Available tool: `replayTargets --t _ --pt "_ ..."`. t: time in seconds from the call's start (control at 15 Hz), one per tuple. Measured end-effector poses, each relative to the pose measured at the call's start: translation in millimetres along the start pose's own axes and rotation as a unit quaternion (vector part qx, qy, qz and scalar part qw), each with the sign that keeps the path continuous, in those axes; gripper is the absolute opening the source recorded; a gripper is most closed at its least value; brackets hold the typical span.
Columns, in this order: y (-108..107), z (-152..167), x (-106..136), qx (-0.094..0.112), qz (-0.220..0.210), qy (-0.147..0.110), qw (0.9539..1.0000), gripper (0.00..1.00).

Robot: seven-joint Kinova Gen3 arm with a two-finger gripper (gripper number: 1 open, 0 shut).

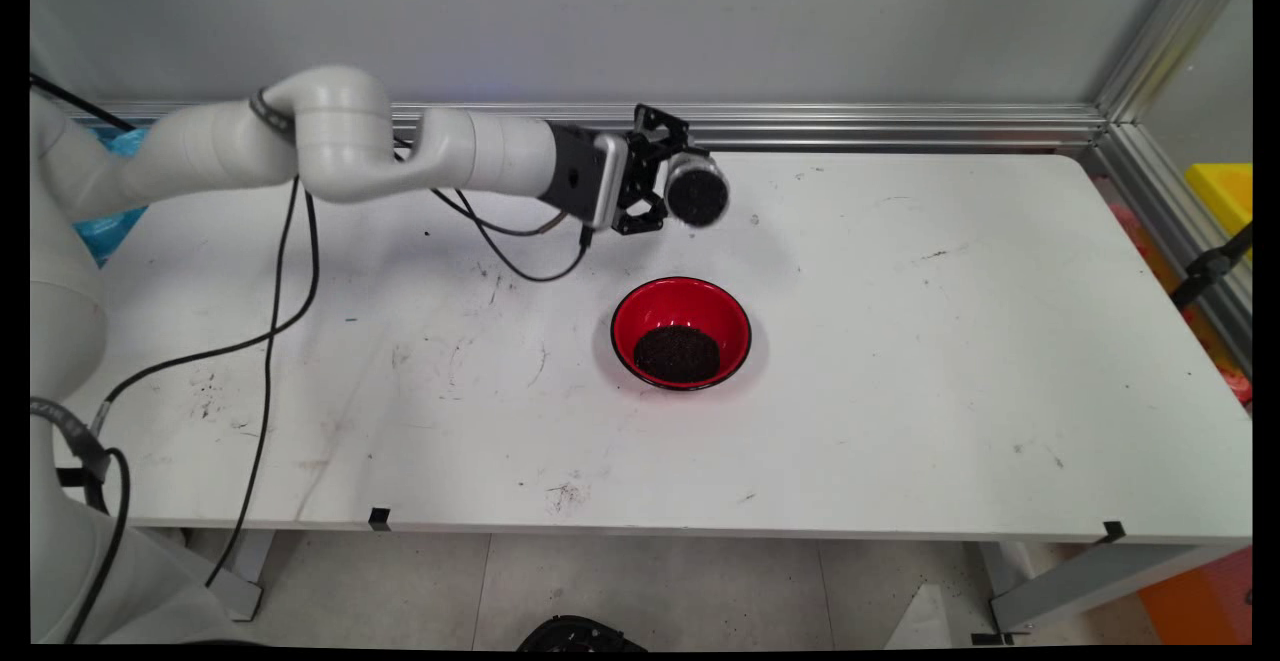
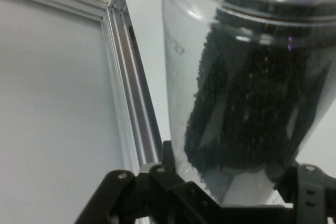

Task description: Pour the black seasoning powder in the red bowl

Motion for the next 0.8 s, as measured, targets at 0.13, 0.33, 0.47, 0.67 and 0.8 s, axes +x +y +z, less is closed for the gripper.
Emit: replayTargets --t 0.13,0.33,0.47,0.67,0.8 --pt "-13.6 -5.5 -1.7 -0.009 -0.048 0.013 0.9987 0.00" --pt "-34.5 -15.4 -4.8 -0.024 -0.115 0.017 0.9930 0.00" --pt "-48.4 -21.6 -8.2 -0.035 -0.160 0.013 0.9863 0.00" --pt "-59.2 -26.0 -15.9 -0.049 -0.223 0.005 0.9736 0.00" --pt "-66.0 -26.3 -21.4 -0.057 -0.271 0.002 0.9610 0.00"
